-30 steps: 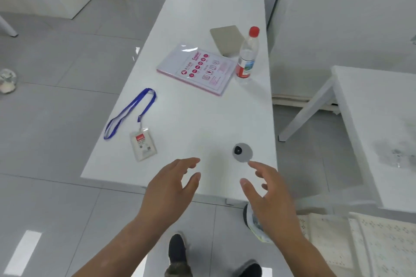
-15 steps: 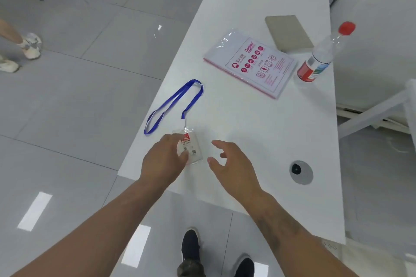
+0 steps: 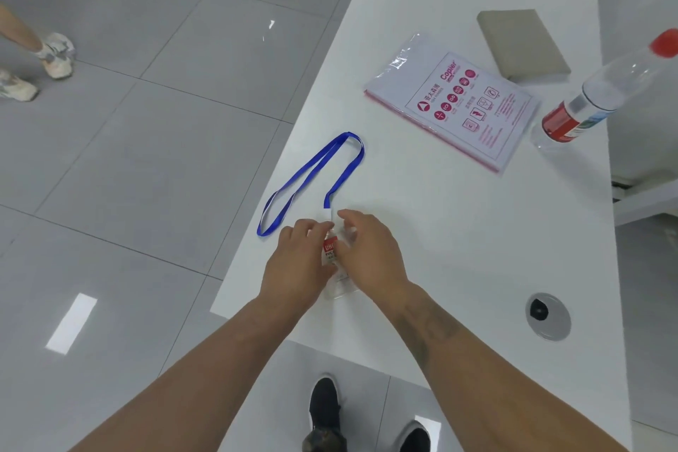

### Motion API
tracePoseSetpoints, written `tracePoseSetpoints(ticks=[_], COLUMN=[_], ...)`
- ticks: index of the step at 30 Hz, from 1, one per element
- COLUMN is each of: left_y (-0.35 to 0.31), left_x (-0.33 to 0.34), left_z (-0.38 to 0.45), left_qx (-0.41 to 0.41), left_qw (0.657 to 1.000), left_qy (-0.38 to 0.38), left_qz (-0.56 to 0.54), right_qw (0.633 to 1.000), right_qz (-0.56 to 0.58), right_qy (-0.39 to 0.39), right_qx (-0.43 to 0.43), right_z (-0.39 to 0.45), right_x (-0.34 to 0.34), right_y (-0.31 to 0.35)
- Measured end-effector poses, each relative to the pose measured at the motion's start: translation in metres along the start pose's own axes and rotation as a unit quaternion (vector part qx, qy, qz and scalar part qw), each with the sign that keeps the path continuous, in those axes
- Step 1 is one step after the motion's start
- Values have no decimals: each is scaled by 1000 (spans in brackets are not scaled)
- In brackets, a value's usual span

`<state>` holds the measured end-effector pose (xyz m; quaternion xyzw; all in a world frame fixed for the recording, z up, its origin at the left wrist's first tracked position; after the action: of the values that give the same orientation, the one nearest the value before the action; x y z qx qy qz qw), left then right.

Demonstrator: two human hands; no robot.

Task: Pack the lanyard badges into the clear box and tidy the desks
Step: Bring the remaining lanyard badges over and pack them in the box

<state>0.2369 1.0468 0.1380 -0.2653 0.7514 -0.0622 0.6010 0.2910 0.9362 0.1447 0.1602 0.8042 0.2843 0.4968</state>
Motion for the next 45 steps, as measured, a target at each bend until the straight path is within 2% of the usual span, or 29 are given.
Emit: tracePoseSetpoints(ticks=[2, 9, 12, 19, 21, 24, 26, 29, 30, 32, 34, 35, 38, 41, 43, 45], left_y=[0, 0, -2, 1, -6, -23, -37, -56, -59, -60, -62, -69, -87, -105, -115, -124], left_x=[0, 1, 2, 1, -6, -15, -21, -34, -41, -56, -56, -56, -55, -51, -46, -45], left_z=[-1, -6, -9, -14, -20, -32, -41, -44, -43, -37, -29, -26, -21, -16, -10, -5], left_qx=[3, 31, 45, 46, 66, 113, 167, 226, 214, 130, 44, 18, -50, -98, -117, -109], left_qw=[1000, 999, 998, 997, 995, 987, 982, 972, 971, 974, 954, 934, 849, 799, 798, 829], left_qy=[-5, -2, 4, 25, 17, 19, 17, -60, -89, -98, -37, -4, 81, 100, 90, 71], left_qz=[-14, -39, -36, -58, -77, -110, -82, -37, -54, -159, -293, -357, -520, -584, -585, -544], right_qw=[1000, 993, 995, 984, 961, 900, 869, 842, 847, 878, 898, 896, 852, 858, 879, 909], right_qz=[20, -119, -93, 98, 196, 356, 414, 467, 461, 409, 375, 379, 454, 472, 437, 389], right_qy=[-4, 2, -8, 68, 69, 58, 45, 47, 50, 31, 8, -1, -6, 33, 38, 54], right_qx=[22, -16, 20, 135, 181, 243, 266, 266, 261, 245, 228, 232, 261, 200, 186, 143], right_z=[4, 12, 14, 20, 15, 6, 0, -7, -9, -11, -12, -16, -35, -54, -67, -76], right_x=[1, 4, 3, 2, -4, -18, -30, -49, -55, -72, -85, -89, -86, -84, -87, -92], right_y=[2, 12, 11, -5, -16, -32, -40, -45, -45, -49, -58, -65, -79, -68, -66, -62])
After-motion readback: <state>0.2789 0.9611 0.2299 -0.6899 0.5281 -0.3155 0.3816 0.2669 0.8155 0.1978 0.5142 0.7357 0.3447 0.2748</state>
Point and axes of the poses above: each hand's wrist, its own z-axis towards the middle knuckle, its own x-axis out of the palm, y = z × x, the point moved 8 cm from there along z, towards the middle knuckle, and after that the axes turned 2 degrees about x, right-handed, at the moved point
